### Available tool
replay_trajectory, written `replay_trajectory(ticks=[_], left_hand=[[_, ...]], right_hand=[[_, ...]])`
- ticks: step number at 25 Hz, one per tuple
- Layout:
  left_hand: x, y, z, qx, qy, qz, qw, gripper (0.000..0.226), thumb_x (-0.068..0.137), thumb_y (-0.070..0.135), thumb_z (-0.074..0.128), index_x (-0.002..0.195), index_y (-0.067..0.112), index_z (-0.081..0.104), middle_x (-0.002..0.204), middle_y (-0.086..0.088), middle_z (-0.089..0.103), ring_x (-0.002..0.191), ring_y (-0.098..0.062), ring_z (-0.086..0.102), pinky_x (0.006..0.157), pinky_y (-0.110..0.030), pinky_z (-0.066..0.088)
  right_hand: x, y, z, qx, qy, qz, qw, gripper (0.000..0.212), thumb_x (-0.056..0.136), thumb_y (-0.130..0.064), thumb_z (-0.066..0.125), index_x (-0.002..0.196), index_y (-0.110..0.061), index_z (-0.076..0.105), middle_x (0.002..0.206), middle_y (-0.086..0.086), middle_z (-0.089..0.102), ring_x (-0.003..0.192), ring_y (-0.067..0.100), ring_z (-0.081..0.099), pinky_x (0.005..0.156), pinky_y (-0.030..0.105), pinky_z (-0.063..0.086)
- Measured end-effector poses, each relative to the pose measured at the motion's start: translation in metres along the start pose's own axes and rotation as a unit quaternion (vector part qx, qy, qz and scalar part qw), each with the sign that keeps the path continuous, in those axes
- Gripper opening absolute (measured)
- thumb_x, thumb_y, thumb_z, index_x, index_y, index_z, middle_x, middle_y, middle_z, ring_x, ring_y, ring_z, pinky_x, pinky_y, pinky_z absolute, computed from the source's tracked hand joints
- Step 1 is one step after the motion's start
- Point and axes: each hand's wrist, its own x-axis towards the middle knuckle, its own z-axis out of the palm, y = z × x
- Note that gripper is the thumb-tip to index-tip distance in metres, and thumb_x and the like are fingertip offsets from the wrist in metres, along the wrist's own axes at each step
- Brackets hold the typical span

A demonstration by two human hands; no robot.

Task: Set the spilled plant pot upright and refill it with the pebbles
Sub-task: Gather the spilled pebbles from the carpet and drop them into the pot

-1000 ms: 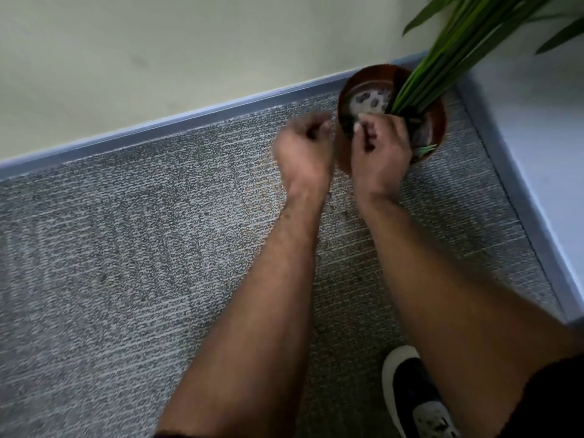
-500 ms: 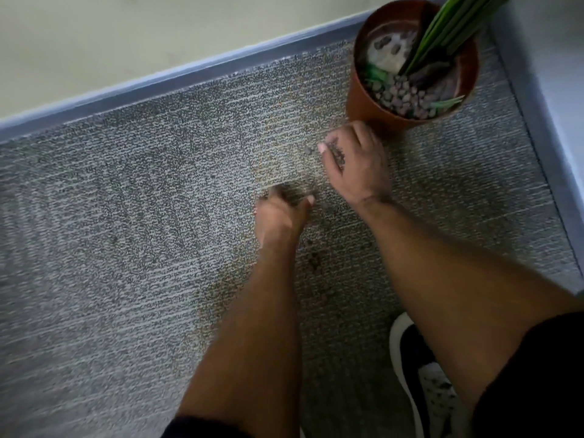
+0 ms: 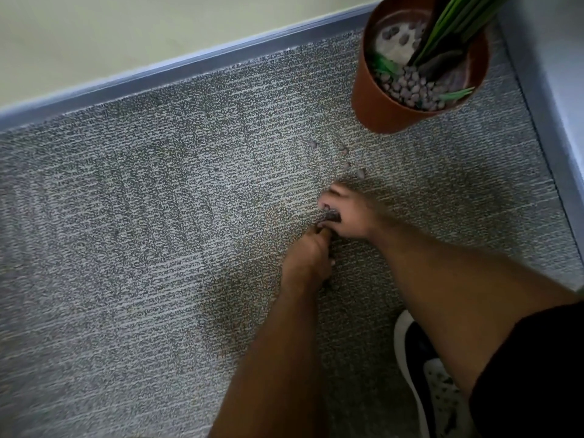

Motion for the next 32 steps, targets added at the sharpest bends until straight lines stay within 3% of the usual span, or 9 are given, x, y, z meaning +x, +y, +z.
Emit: replay_trajectory(ticks=[5,10,18,21,25,29,32], left_hand=[[-0.002,0.003,0.0,-0.007,0.044,-0.001,0.999,0.032,0.089,0.016,0.064,0.12,0.011,0.063,0.119,-0.013,0.063,0.101,-0.036,0.068,0.084,-0.044,0.057],[0.003,0.0,0.003,-0.015,0.052,-0.012,0.998,0.02,0.088,0.015,0.06,0.103,0.008,0.071,0.106,-0.013,0.069,0.095,-0.034,0.07,0.082,-0.04,0.057],[0.013,-0.001,0.004,-0.056,0.052,-0.055,0.996,0.02,0.092,0.02,0.058,0.104,0.008,0.07,0.102,-0.014,0.073,0.096,-0.031,0.072,0.086,-0.04,0.058],[0.014,-0.002,0.004,-0.064,0.049,-0.051,0.995,0.021,0.093,0.021,0.057,0.103,0.008,0.07,0.099,-0.014,0.073,0.092,-0.032,0.073,0.085,-0.041,0.059],[0.017,-0.004,0.004,-0.111,0.023,-0.07,0.991,0.039,0.082,0.031,0.048,0.099,0.006,0.073,0.095,-0.014,0.075,0.088,-0.029,0.073,0.084,-0.039,0.059],[0.014,-0.009,-0.003,-0.212,0.031,-0.147,0.965,0.014,0.083,0.015,0.068,0.09,0.017,0.081,0.086,-0.005,0.078,0.078,-0.018,0.073,0.073,-0.024,0.059],[0.015,-0.01,-0.005,-0.298,0.061,-0.194,0.933,0.012,0.083,0.012,0.074,0.086,0.022,0.081,0.082,-0.002,0.078,0.076,-0.017,0.072,0.069,-0.022,0.056]], right_hand=[[-0.005,-0.003,0.005,0.027,0.027,-0.009,0.999,0.01,0.094,-0.024,0.06,0.104,-0.027,0.059,0.119,-0.002,0.053,0.097,0.022,0.06,0.076,0.033,0.048],[-0.002,-0.003,0.003,0.018,0.059,0.013,0.998,0.008,0.095,-0.021,0.058,0.103,-0.019,0.06,0.11,0.002,0.055,0.092,0.024,0.058,0.074,0.037,0.053],[0.005,-0.01,-0.001,-0.006,0.046,0.012,0.999,0.006,0.09,-0.019,0.061,0.088,-0.022,0.056,0.099,-0.003,0.049,0.086,0.021,0.058,0.067,0.032,0.049],[0.002,-0.012,-0.002,-0.044,0.065,0.047,0.996,0.005,0.093,-0.021,0.06,0.097,-0.021,0.057,0.11,0.001,0.053,0.089,0.02,0.056,0.07,0.029,0.039],[-0.004,-0.007,-0.006,-0.056,0.062,0.047,0.995,0.006,0.093,-0.022,0.059,0.099,-0.02,0.058,0.128,0.007,0.055,0.107,0.026,0.06,0.079,0.03,0.043],[-0.007,-0.009,-0.006,-0.032,0.058,0.05,0.997,0.008,0.083,-0.016,0.064,0.086,-0.022,0.059,0.1,-0.002,0.058,0.091,0.02,0.061,0.076,0.03,0.05],[-0.006,-0.008,-0.002,0.087,0.159,0.112,0.977,0.009,0.078,-0.014,0.07,0.08,-0.02,0.064,0.088,-0.005,0.06,0.077,0.016,0.06,0.07,0.03,0.056]])
